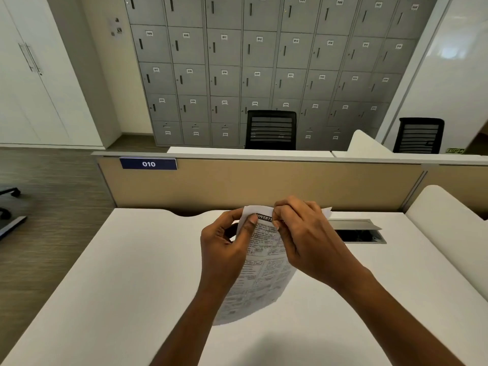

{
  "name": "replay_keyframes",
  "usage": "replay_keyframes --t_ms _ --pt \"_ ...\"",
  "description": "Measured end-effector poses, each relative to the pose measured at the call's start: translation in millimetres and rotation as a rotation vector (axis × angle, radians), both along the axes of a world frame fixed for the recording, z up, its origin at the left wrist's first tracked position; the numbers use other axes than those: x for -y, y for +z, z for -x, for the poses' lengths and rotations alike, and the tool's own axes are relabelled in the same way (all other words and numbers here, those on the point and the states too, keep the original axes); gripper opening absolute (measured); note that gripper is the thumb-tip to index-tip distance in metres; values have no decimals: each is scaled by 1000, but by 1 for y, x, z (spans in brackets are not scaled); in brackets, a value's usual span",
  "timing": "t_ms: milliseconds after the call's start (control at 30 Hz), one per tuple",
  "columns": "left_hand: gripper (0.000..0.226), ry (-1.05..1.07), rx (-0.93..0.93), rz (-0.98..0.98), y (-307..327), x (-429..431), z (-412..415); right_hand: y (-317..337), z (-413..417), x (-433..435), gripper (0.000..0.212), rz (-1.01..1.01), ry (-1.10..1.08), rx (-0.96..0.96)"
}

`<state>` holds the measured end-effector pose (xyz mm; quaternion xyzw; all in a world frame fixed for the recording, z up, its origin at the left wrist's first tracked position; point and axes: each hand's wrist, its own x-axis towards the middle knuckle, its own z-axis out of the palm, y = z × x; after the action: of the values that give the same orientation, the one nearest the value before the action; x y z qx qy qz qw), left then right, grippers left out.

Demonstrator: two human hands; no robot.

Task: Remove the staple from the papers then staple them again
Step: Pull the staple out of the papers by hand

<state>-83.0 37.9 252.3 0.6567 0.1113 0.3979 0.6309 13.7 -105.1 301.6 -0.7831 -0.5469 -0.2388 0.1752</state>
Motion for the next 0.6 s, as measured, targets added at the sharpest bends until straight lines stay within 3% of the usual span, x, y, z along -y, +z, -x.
replay_keyframes --t_ms 367,600 --pt "20 -318 -74 33 1 -32 31 5 19 -24 33 -18 1 172" --pt "23 -283 -101 21 -2 -40 39 3 25 -37 40 -10 -47 229"
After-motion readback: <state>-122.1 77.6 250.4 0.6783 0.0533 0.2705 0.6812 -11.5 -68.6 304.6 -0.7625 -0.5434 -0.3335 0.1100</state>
